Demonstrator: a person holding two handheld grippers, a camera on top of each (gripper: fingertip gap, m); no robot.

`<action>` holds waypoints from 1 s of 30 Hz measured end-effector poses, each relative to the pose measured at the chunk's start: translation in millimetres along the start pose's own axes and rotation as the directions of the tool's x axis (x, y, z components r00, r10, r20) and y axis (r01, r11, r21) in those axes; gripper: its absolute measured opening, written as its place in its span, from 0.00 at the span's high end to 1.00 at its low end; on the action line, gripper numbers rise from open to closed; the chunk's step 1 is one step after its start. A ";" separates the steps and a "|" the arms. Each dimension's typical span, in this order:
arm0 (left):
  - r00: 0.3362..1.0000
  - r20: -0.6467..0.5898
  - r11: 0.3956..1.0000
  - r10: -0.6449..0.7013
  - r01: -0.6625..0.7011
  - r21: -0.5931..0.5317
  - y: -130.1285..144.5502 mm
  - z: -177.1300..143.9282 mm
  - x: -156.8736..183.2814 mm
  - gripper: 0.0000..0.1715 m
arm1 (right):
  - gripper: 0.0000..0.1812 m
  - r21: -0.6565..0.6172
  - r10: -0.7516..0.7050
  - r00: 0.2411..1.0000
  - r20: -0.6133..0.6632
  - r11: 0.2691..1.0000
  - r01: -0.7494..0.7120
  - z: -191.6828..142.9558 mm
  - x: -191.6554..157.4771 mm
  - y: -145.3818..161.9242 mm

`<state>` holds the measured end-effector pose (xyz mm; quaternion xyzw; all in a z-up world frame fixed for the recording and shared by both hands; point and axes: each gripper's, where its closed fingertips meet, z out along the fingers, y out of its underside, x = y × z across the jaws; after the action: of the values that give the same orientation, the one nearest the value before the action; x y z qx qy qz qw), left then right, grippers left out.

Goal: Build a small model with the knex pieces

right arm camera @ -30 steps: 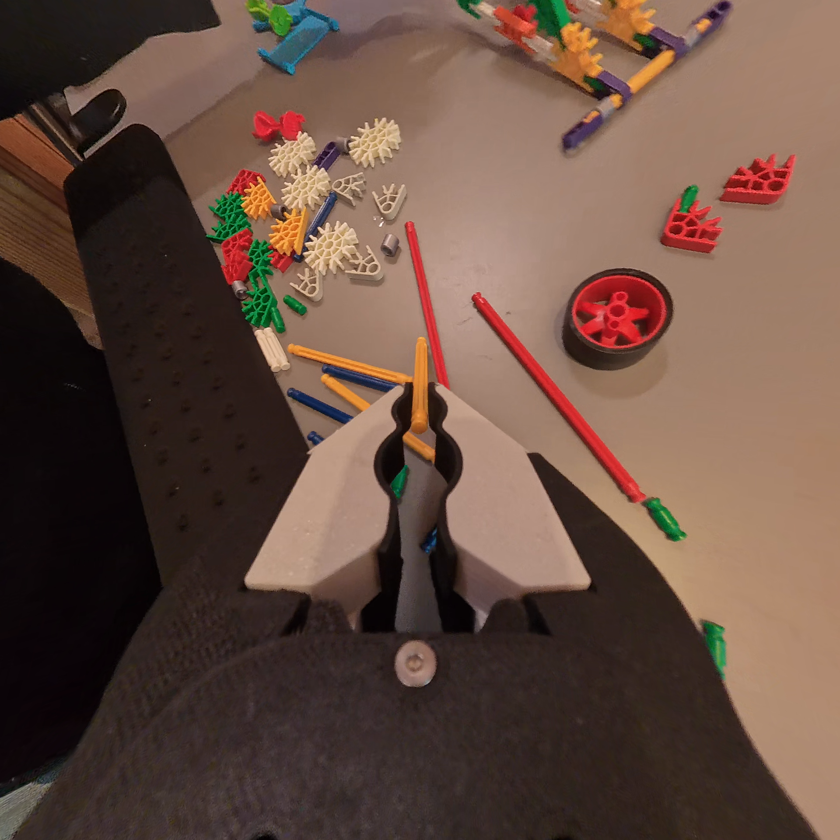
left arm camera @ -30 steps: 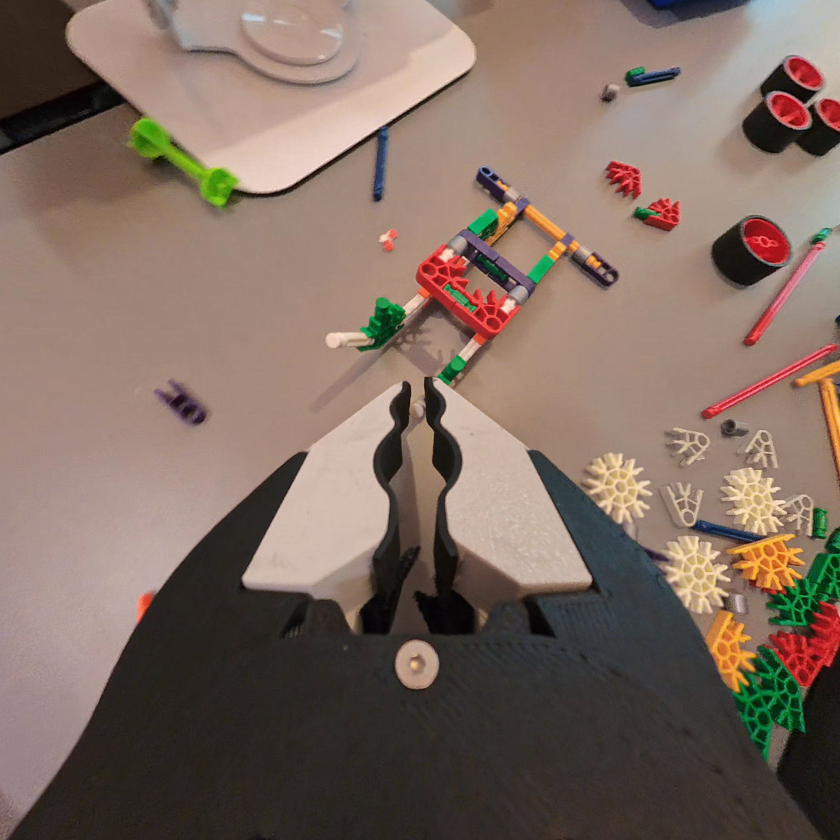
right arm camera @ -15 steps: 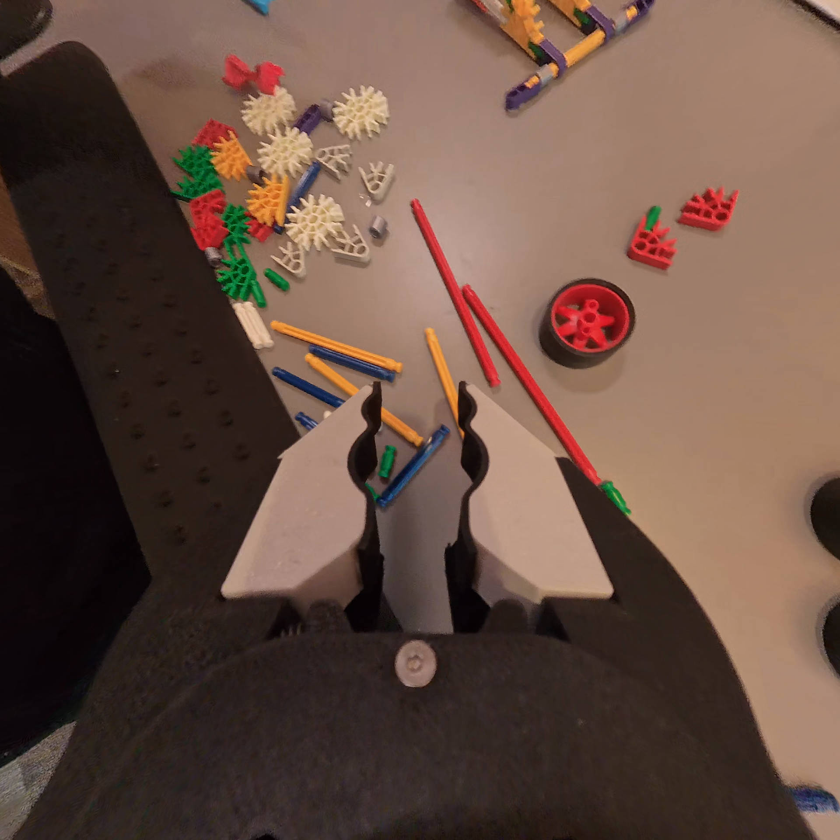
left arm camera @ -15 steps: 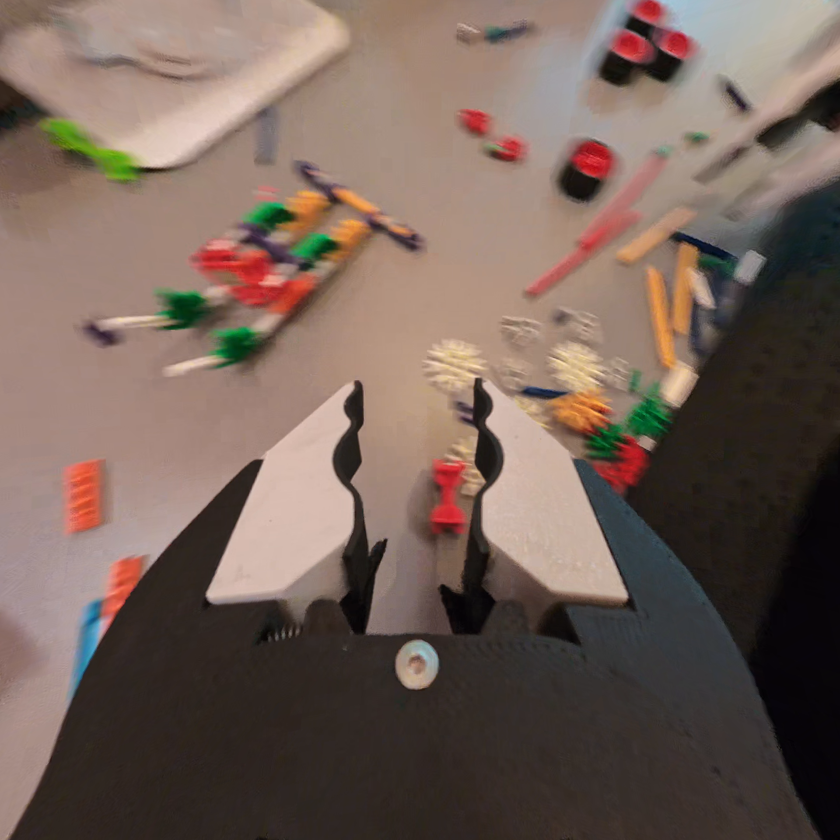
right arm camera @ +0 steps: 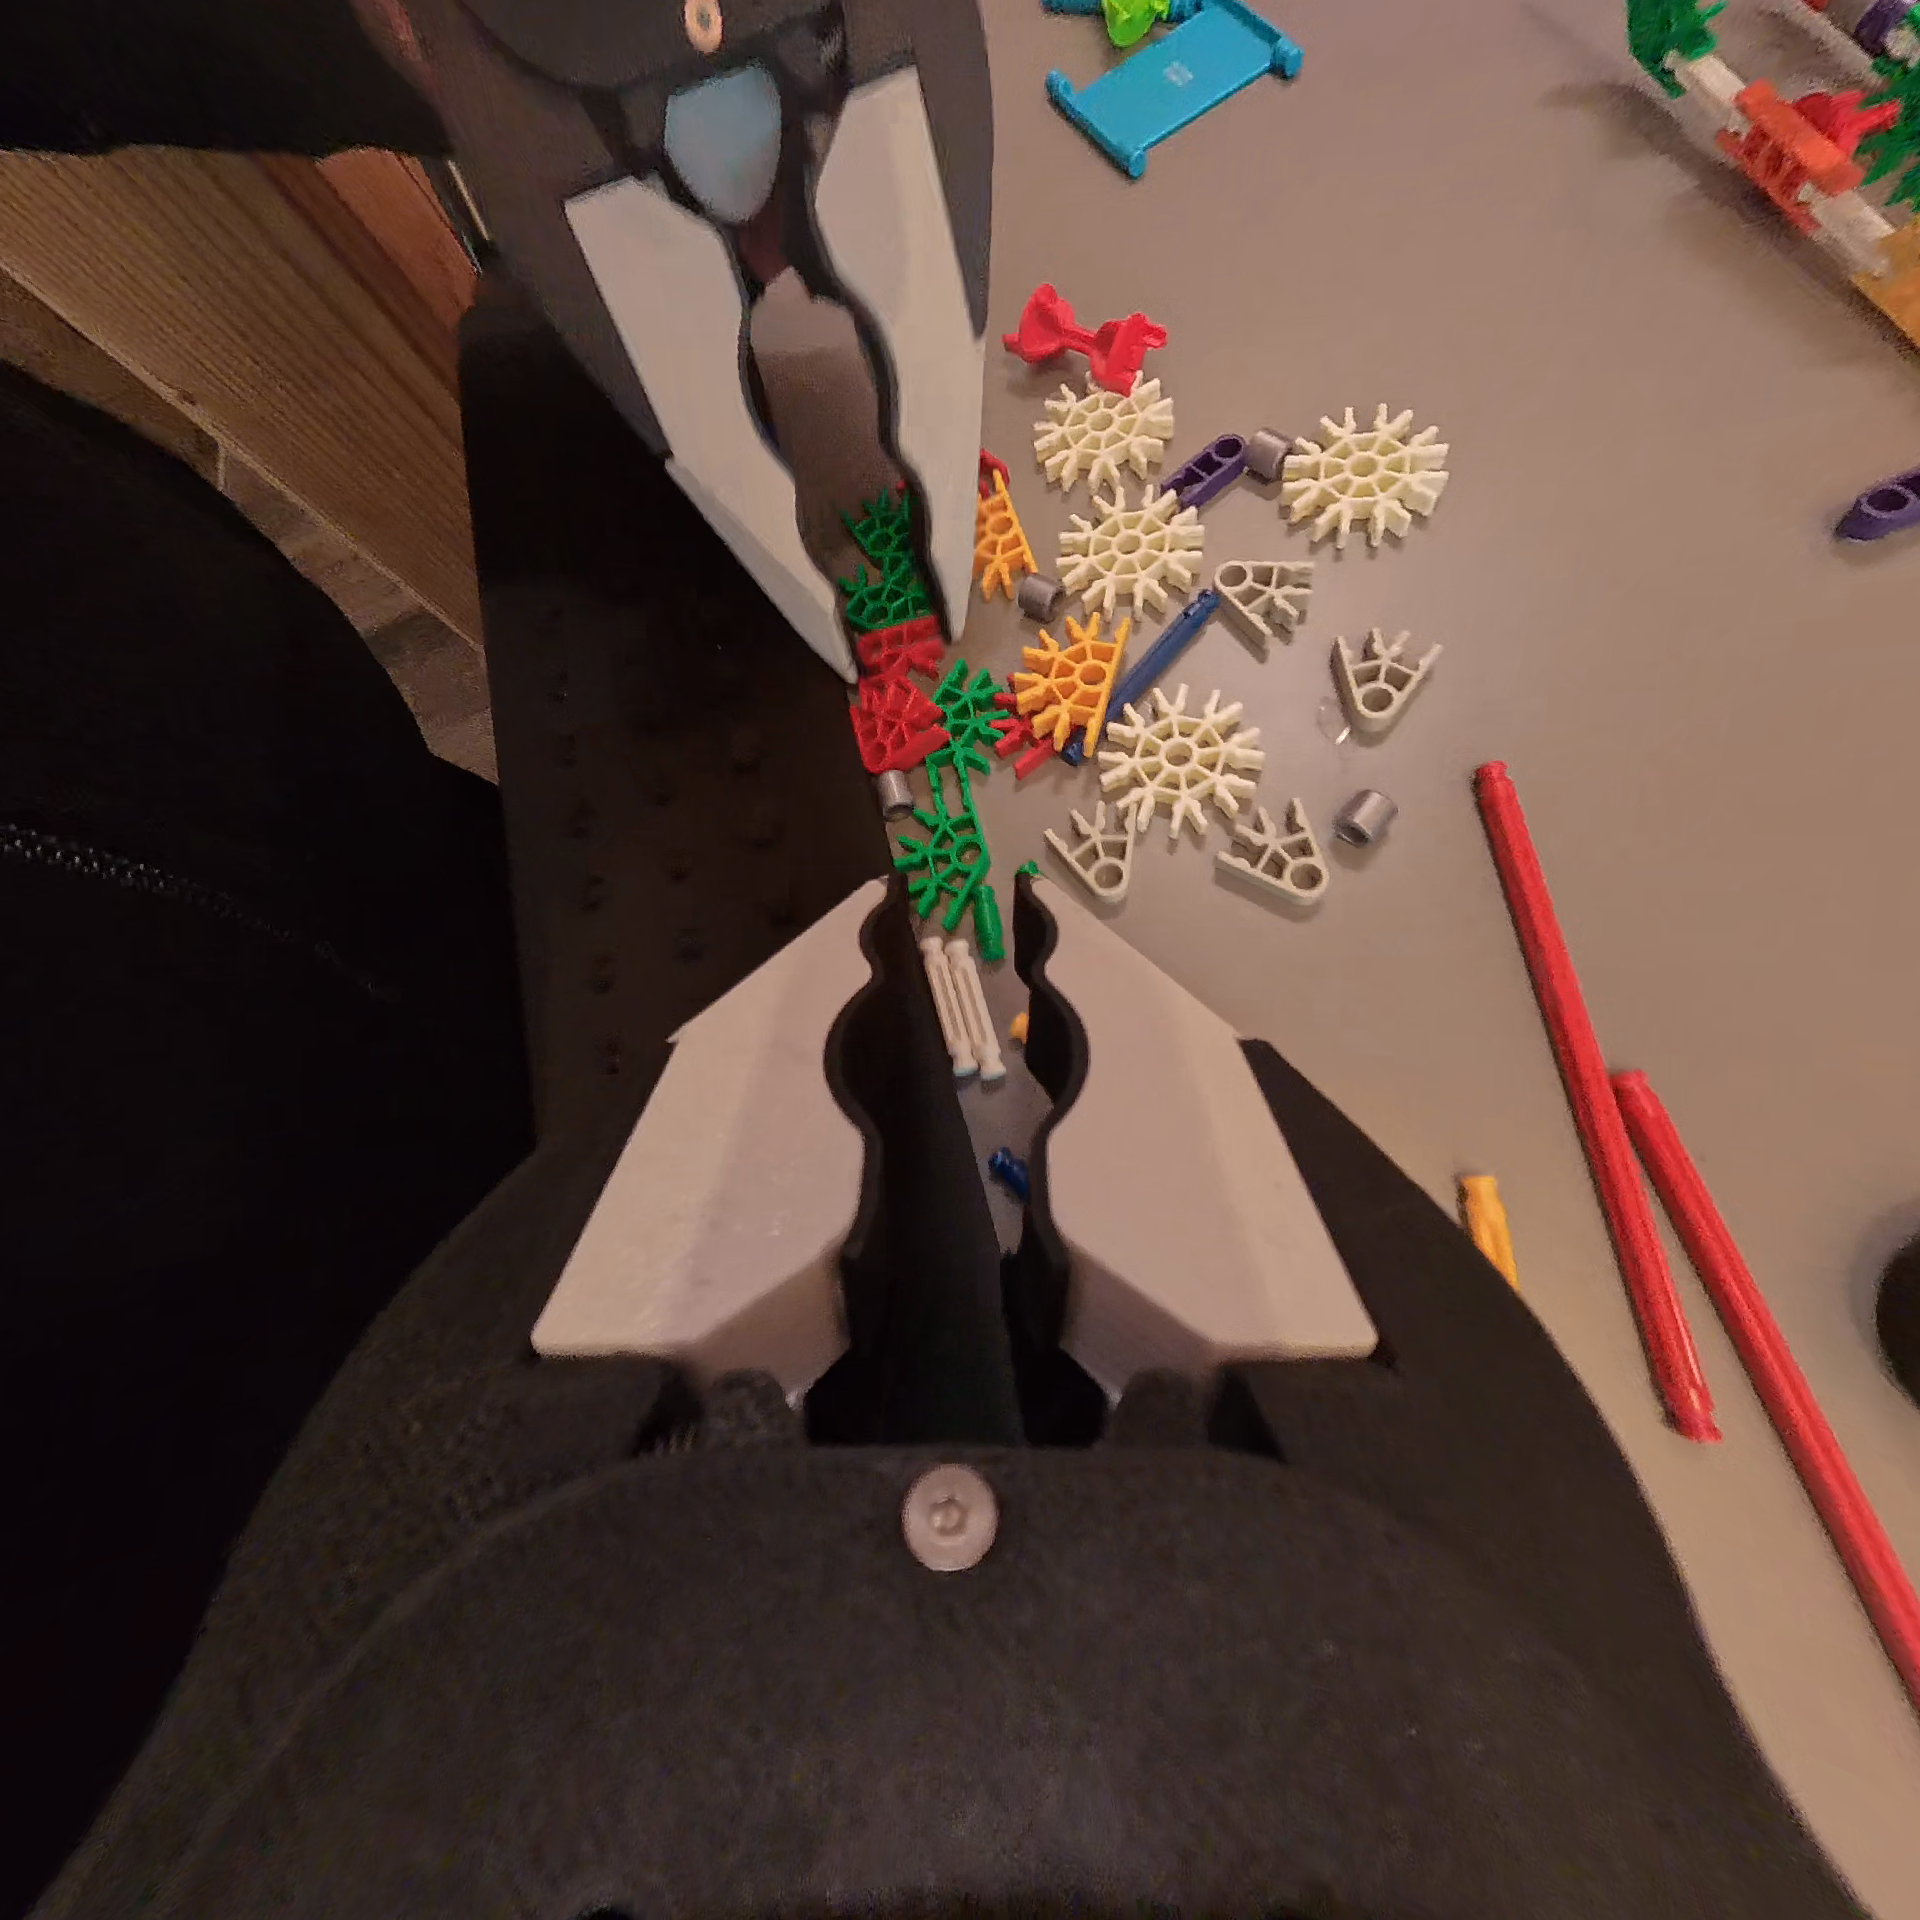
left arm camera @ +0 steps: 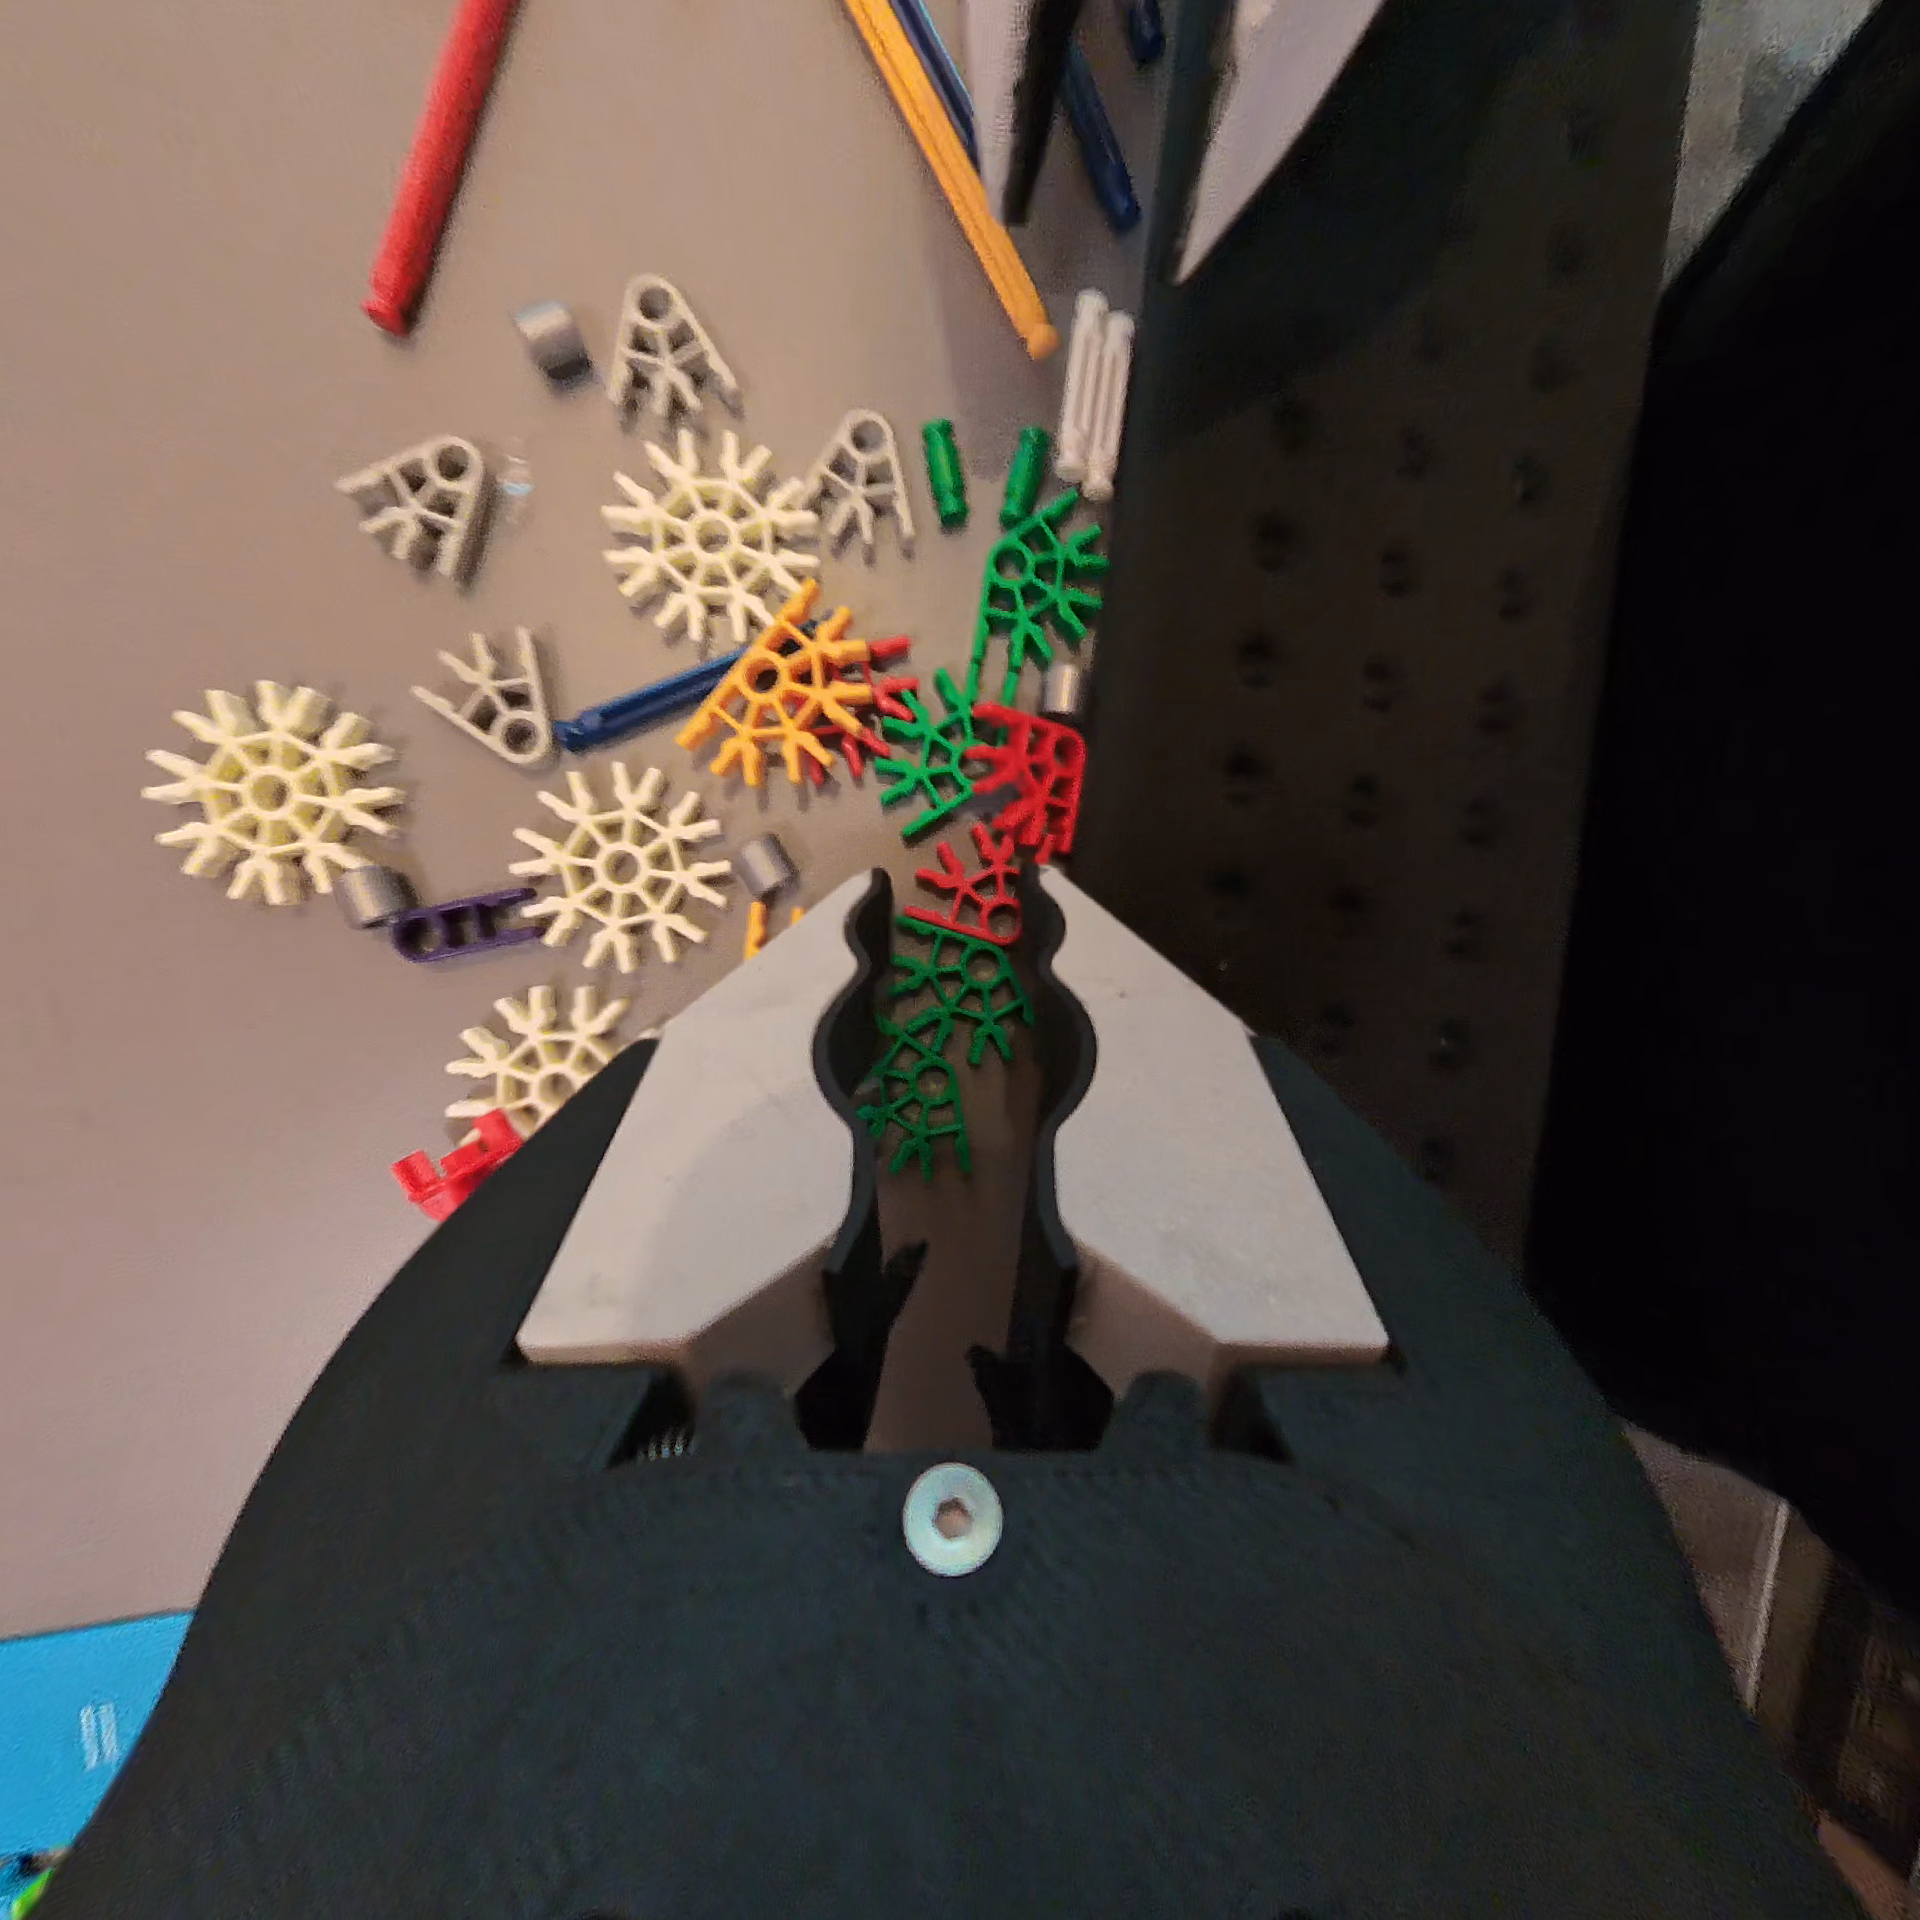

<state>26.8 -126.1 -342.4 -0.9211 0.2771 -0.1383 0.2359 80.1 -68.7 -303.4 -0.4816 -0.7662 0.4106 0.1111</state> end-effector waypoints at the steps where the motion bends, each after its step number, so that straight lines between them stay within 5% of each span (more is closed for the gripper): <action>1: 1.000 -0.021 1.000 0.016 -0.016 -0.016 3.3 2.5 3.8 0.88 | 0.91 0.013 0.007 1.000 0.007 1.000 -0.007 2.3 -0.7 -2.7; 16: 0.999 -0.001 0.992 0.036 -0.036 0.121 -2.6 -5.7 -3.3 0.90 | 0.95 0.079 0.066 0.998 0.016 0.995 -0.067 -5.3 9.8 -9.6; 17: 0.999 0.003 0.991 0.048 -0.048 0.123 -3.5 -9.4 -4.3 1.00 | 0.95 0.079 0.067 0.998 0.010 0.995 -0.067 -7.1 11.2 -9.1; 20: 0.998 0.023 0.987 0.061 -0.064 0.148 -15.4 -24.6 -14.6 1.00 | 0.94 0.105 0.092 0.996 0.008 0.990 -0.093 -16.0 15.9 -9.5; 24: 0.998 -0.014 0.992 0.067 -0.065 0.107 -21.3 -29.8 -26.6 1.00 | 0.94 0.111 0.114 0.993 -0.008 0.987 -0.113 -25.6 23.1 -5.6; 30: 0.999 -0.037 1.000 -0.011 0.011 0.009 6.9 -13.6 -9.1 0.76 | 0.94 0.110 0.115 0.993 -0.003 0.987 -0.114 -23.9 18.1 -1.7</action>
<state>11.1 -130.8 -335.4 -0.9189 0.2757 -0.1578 0.2341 83.2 -41.5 -291.0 -0.5200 -0.7130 0.4555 0.1172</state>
